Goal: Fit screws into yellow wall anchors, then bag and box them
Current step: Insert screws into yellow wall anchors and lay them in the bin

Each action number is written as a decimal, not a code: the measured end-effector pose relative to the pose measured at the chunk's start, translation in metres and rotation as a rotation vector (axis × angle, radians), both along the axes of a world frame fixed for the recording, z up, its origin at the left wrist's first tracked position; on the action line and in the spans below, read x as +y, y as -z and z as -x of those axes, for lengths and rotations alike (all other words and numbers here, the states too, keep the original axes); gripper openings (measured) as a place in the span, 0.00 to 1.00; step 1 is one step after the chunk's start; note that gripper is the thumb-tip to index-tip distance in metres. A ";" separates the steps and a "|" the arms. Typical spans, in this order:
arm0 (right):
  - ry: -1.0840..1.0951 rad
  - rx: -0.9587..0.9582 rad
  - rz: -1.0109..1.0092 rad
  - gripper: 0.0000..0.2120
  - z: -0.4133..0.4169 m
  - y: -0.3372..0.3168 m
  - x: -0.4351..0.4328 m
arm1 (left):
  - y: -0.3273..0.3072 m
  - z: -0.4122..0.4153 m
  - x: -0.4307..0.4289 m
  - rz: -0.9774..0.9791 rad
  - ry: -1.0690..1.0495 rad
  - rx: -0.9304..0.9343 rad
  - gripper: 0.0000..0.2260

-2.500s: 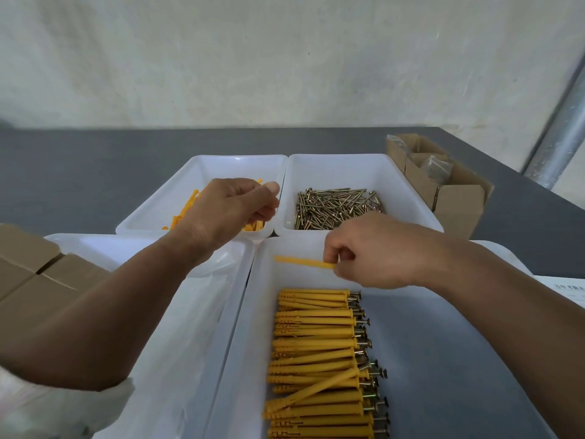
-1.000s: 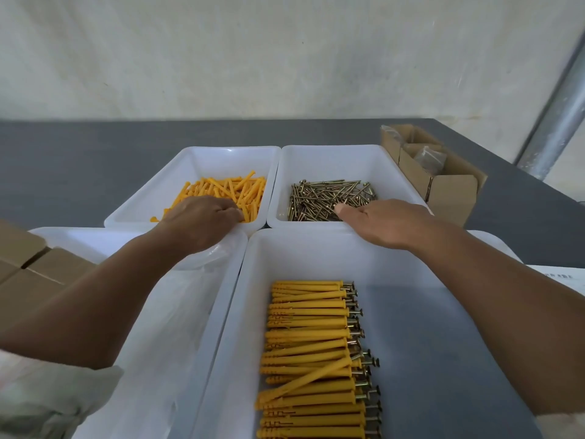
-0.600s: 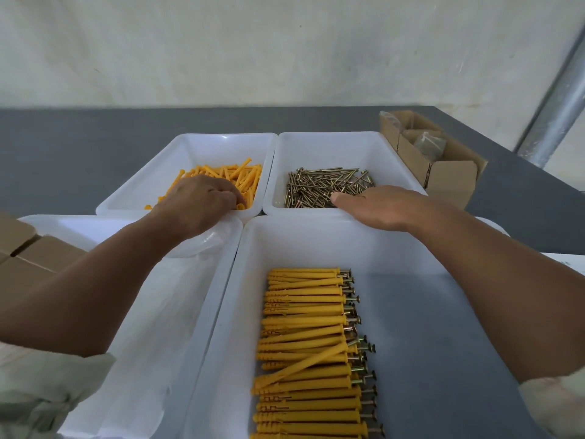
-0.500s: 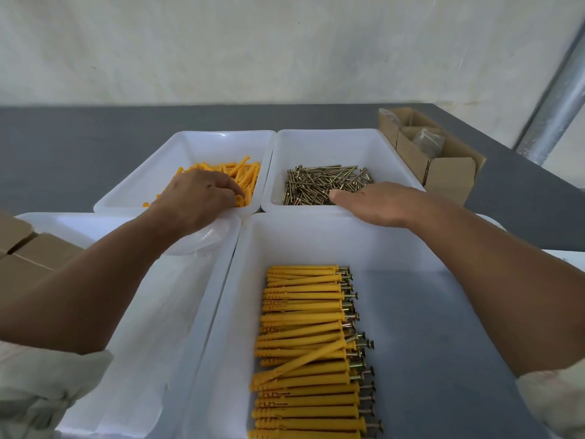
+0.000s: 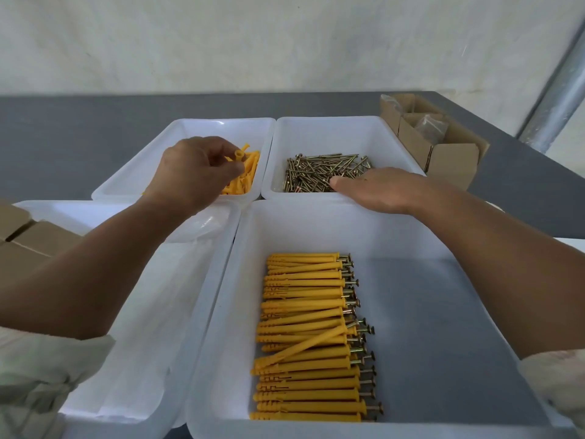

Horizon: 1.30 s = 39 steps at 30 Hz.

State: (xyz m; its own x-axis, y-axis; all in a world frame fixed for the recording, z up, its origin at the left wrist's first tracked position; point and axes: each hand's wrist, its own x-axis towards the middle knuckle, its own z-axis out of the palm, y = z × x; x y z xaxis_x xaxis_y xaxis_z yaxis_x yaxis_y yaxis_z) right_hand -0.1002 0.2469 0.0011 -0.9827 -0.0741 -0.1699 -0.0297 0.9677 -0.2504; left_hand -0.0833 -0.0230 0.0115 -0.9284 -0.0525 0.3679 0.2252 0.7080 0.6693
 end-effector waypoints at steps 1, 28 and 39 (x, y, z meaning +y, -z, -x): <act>-0.009 0.007 -0.005 0.38 -0.001 -0.001 0.000 | -0.002 0.000 0.001 -0.031 -0.001 0.030 0.04; 0.026 0.259 1.156 0.18 -0.024 -0.039 -0.022 | -0.015 -0.027 0.039 -0.624 0.398 -0.369 0.04; 0.017 0.088 1.277 0.18 -0.037 -0.040 -0.035 | -0.009 -0.033 0.044 -0.487 0.598 -0.513 0.03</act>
State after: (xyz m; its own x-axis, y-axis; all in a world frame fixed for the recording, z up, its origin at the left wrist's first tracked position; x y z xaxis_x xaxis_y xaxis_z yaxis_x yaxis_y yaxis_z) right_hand -0.0630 0.2116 0.0413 -0.9894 -0.1232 0.0773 -0.0832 0.0433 -0.9956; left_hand -0.0498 0.0210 0.0206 -0.8942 0.4466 -0.0325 0.0563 0.1842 0.9813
